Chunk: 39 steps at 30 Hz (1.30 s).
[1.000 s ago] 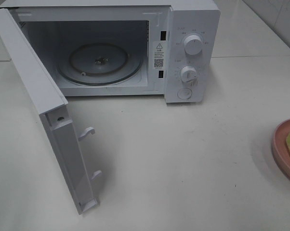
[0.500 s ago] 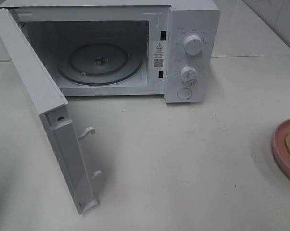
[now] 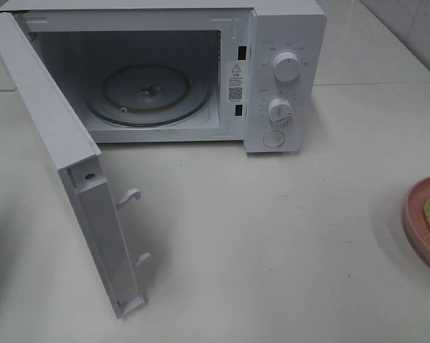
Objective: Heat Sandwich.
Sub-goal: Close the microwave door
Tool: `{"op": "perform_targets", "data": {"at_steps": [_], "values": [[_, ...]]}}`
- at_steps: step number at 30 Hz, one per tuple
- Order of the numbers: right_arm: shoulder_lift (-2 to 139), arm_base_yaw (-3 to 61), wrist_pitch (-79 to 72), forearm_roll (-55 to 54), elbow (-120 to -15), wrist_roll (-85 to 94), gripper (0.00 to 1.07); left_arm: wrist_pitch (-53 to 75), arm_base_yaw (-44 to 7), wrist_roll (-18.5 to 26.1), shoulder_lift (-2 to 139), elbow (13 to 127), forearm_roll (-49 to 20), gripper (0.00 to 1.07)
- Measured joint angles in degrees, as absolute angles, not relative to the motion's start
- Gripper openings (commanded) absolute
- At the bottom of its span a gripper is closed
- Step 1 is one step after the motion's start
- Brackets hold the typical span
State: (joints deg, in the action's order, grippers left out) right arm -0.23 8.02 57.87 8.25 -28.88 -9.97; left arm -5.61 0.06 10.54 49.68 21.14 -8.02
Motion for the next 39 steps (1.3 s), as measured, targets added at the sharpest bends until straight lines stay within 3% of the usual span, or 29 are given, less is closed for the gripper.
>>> {"op": "perform_targets", "data": {"at_steps": [7, 11, 19, 26, 31, 39], "values": [[-0.23, 8.02, 57.87, 8.25, -28.88, -9.97, 0.76, -21.03, 0.06, 9.28, 57.12, 18.05, -5.04, 0.0], [-0.23, 8.02, 57.87, 8.25, -28.88, -9.97, 0.76, -31.4, 0.06, 2.52, 64.06, 17.48, 2.41, 0.0], [-0.23, 8.02, 57.87, 8.25, -28.88, -9.97, 0.76, -39.76, -0.06, -1.66, 74.2, 17.48, 12.55, 0.0], [-0.23, 8.02, 57.87, 8.25, -28.88, -9.97, 0.76, -43.14, -4.41, -1.72, 79.98, 18.11, 13.41, 0.0], [-0.23, 8.02, 57.87, 8.25, -28.88, -9.97, 0.76, -43.37, -9.17, 0.69, 84.22, 20.45, 13.52, 0.0], [-0.23, 8.02, 57.87, 8.25, -28.88, -9.97, 0.76, -45.49, -15.58, 1.49, 89.73, 24.06, 9.4, 0.0]]}}
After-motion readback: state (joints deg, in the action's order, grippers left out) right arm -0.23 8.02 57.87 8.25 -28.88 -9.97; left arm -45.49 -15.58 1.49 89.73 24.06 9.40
